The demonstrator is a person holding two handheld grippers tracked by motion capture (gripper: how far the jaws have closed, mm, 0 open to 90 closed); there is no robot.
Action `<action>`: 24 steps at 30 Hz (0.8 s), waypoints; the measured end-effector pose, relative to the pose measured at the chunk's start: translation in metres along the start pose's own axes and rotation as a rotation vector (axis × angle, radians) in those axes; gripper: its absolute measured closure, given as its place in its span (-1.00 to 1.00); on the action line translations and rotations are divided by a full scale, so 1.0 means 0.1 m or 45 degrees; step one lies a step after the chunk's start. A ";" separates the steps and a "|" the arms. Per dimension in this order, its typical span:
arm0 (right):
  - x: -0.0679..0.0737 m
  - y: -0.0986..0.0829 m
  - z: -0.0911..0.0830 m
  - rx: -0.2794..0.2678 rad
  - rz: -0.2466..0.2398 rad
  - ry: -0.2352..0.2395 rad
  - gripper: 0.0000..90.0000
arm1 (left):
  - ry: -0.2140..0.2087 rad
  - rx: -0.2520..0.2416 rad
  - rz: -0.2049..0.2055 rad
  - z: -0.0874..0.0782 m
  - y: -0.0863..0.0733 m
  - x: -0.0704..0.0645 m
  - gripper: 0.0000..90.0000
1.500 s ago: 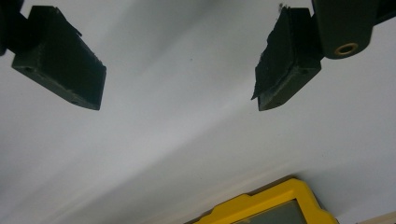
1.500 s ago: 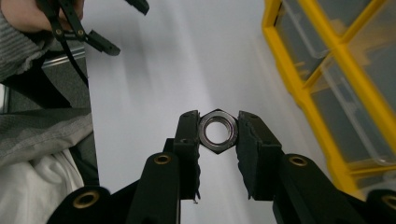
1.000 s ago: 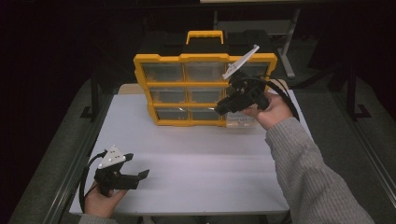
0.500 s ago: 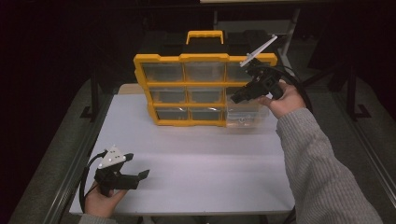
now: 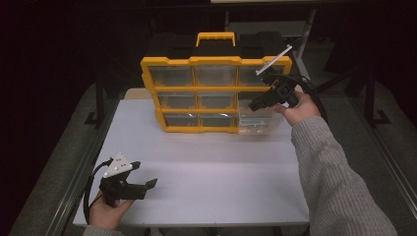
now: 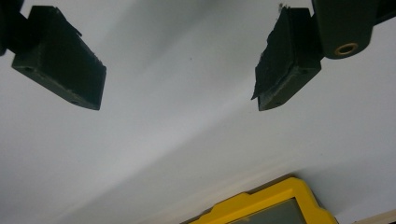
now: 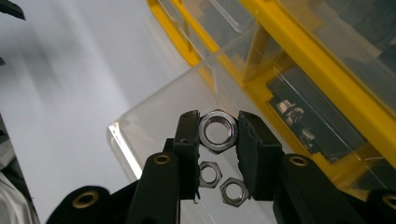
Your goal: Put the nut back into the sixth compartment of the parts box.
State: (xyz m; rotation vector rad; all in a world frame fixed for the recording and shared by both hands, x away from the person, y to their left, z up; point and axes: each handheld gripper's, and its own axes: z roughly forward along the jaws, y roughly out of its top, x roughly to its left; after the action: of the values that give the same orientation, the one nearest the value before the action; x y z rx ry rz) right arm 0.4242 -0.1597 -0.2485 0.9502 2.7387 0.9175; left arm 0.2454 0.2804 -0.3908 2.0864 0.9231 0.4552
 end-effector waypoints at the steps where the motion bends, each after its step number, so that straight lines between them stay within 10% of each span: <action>1: 0.00 -0.01 0.02 0.002 0.005 0.000 0.53 | -0.001 0.002 0.000 0.00 0.00 0.00 -0.64; 24: 0.00 -0.08 0.06 -0.020 0.009 0.008 0.40 | 0.002 -0.003 0.003 -0.01 0.00 0.00 -0.64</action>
State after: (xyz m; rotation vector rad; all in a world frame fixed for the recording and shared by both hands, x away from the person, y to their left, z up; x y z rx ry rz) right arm 0.4220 -0.1614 -0.2580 0.9560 2.7313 0.9431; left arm 0.2452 0.2806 -0.3904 2.0853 0.9205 0.4588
